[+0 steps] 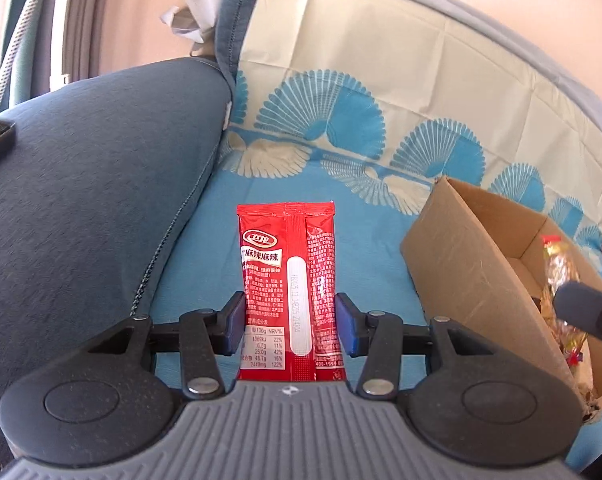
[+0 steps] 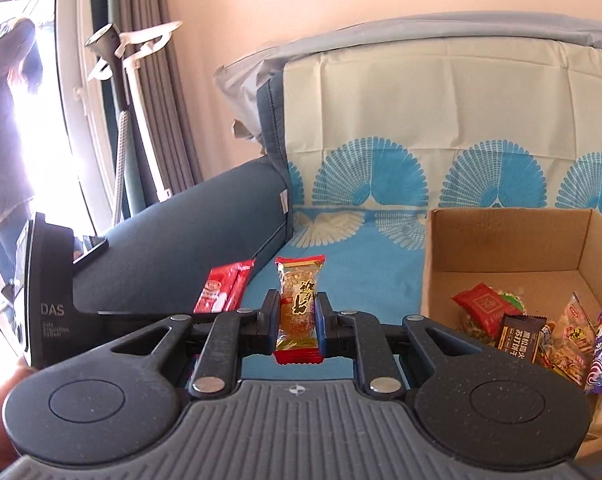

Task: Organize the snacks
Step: 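Lift the red packet with the left tool while the right tool carries the gold candy over the box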

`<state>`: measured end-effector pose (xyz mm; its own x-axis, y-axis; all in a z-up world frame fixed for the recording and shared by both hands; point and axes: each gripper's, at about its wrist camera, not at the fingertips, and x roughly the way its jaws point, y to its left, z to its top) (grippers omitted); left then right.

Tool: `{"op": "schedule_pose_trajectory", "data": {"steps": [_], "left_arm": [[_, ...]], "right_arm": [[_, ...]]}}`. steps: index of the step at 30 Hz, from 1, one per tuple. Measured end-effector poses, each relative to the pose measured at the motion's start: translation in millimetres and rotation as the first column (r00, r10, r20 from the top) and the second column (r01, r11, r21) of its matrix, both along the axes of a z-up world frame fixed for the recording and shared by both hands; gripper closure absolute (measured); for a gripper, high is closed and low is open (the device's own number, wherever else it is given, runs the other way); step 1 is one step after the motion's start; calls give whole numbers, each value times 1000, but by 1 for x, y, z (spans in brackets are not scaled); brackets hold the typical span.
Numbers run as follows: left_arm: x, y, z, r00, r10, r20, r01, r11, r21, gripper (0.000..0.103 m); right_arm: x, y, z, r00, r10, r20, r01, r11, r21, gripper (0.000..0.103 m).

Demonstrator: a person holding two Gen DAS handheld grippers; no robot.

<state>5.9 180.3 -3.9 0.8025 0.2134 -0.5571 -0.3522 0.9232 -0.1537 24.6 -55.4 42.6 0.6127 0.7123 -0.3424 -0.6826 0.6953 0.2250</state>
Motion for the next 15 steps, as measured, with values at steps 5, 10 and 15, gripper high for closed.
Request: {"op": "schedule_pose_trajectory", "data": {"steps": [5, 10, 15], "left_arm": [[27, -24, 23, 999, -28, 36, 28, 1000, 4, 51], [64, -62, 52, 993, -78, 92, 78, 997, -1, 52], [104, -111, 78, 981, -144, 130, 143, 990, 20, 52]], "right_arm": [[21, -13, 8, 999, -51, -12, 52, 997, 59, 84], [50, -38, 8, 979, -188, -83, 196, 974, 113, 84], [74, -65, 4, 928, -352, -124, 367, 920, 139, 84]]}}
